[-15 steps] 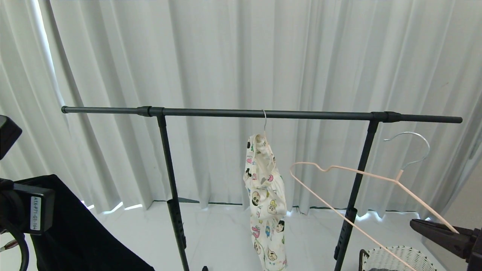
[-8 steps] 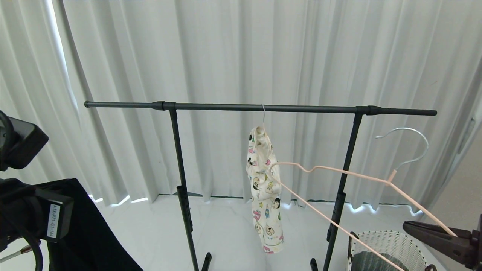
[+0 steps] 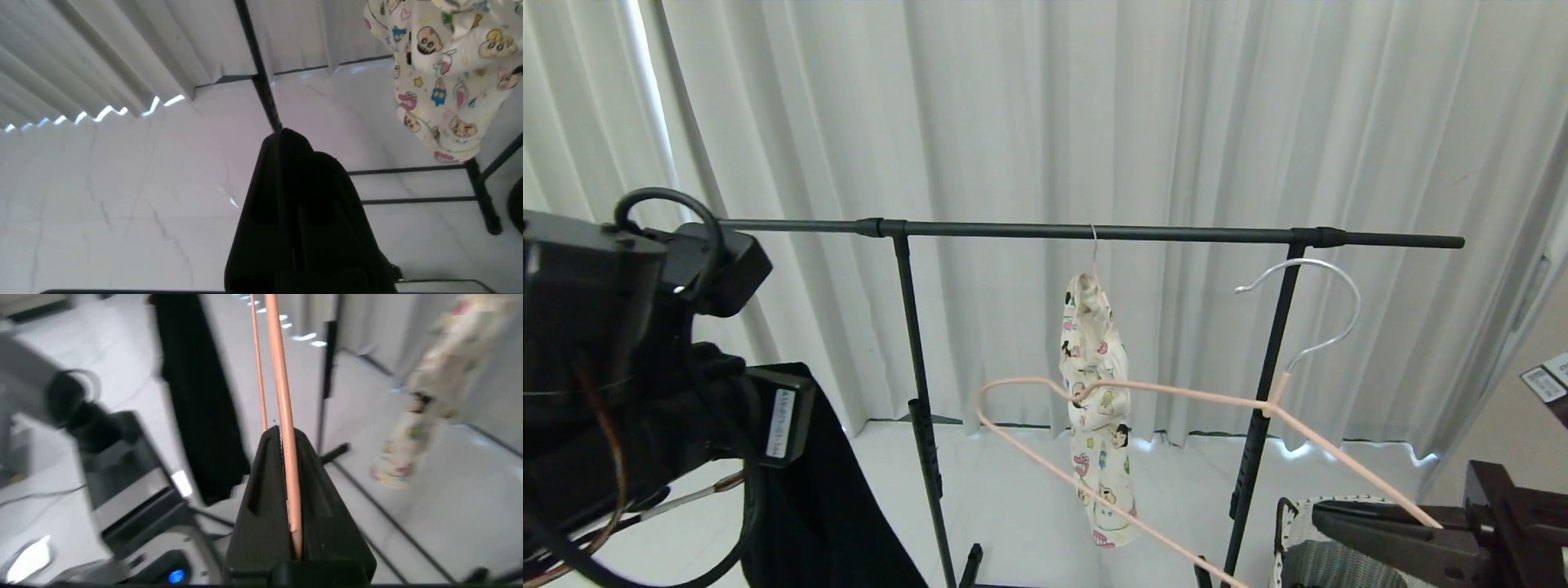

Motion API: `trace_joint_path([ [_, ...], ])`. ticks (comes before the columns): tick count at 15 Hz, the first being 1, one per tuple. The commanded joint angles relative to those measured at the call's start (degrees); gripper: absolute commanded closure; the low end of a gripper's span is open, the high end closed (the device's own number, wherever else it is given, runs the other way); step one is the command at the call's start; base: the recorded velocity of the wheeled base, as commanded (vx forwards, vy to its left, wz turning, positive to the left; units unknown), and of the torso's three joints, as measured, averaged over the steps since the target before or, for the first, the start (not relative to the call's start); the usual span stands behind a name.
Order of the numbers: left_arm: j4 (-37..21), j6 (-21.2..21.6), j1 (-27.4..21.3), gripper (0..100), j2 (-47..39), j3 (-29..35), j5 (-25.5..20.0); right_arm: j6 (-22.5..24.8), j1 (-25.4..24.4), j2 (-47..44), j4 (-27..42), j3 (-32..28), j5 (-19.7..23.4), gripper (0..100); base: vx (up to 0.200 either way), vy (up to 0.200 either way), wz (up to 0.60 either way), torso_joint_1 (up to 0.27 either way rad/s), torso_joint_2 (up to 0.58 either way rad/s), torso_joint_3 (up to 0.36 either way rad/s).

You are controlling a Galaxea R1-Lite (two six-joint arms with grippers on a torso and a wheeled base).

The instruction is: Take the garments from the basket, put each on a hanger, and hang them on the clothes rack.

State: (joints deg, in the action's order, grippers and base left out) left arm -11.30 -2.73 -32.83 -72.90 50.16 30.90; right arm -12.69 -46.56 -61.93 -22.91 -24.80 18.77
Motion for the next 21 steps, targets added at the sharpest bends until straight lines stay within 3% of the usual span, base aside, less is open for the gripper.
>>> trace_joint_path([
  [1,-0.04,-1.4,-0.04,100,-7.87,4.68,0.03,-1.9,-4.77,-3.02,-0.21,-0.87,0.04,100,0.0,0.0,0.0,0.0,0.0,0.0],
  [6,0.05,-3.69,-2.5,100,-10.77,7.32,-0.23,-2.51,-6.09,-5.04,-0.56,-1.22,0.04,100,0.0,0.0,0.0,0.0,0.0,0.0],
  [12,0.05,-4.65,-5.67,100,-10.33,7.67,-0.14,-3.13,-4.07,-11.99,-8.47,-1.31,-0.23,100,0.0,0.0,0.0,0.0,0.0,0.0],
  [21,0.05,-4.65,-6.28,100,-10.6,7.76,0.21,-3.31,-4.07,-9.53,-8.12,-2.19,1.18,100,0.0,0.0,0.0,0.0,0.0,0.0],
])
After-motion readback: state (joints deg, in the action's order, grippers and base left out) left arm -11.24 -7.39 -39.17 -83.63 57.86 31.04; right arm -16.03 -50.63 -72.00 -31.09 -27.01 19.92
